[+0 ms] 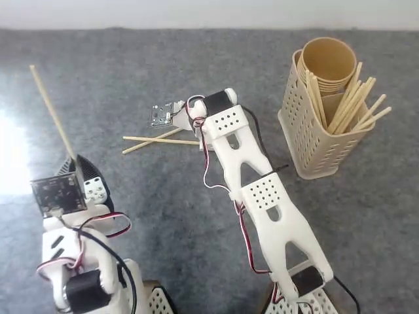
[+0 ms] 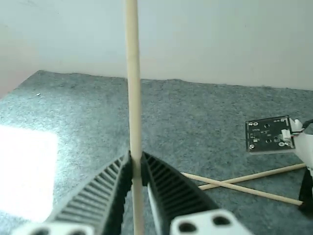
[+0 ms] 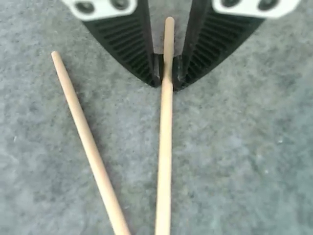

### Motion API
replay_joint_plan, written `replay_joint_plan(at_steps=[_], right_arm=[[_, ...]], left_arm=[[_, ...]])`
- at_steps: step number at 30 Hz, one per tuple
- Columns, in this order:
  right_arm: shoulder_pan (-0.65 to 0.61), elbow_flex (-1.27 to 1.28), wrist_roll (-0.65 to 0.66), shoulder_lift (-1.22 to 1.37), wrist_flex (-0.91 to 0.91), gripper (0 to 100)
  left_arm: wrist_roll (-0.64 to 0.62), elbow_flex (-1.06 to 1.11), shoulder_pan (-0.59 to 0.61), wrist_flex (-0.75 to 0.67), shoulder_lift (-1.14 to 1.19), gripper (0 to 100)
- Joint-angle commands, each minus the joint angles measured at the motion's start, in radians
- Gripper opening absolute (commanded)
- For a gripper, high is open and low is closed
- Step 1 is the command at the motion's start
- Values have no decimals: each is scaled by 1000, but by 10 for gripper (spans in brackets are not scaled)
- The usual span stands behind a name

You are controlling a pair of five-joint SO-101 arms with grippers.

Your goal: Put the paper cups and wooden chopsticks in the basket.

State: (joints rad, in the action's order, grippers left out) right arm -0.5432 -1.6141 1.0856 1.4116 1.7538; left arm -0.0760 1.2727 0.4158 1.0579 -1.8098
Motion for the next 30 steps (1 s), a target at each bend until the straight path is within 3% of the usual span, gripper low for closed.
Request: replay_joint_plan(at_steps=[1,10,22,30], right_arm=[[16,8,-34,-73,47,9],[-1,58,-163,-452,48,9],[-5,733,-249,-1241,47,8],[206,842,-305,-1541,42,8]], left_arm=[[-9,-5,-6,-25,-12,12],[-83,-10,-9,-48,-14,12],[-14,-116,-245,15,-12,12],[28,-122,-310,-115,-12,12]])
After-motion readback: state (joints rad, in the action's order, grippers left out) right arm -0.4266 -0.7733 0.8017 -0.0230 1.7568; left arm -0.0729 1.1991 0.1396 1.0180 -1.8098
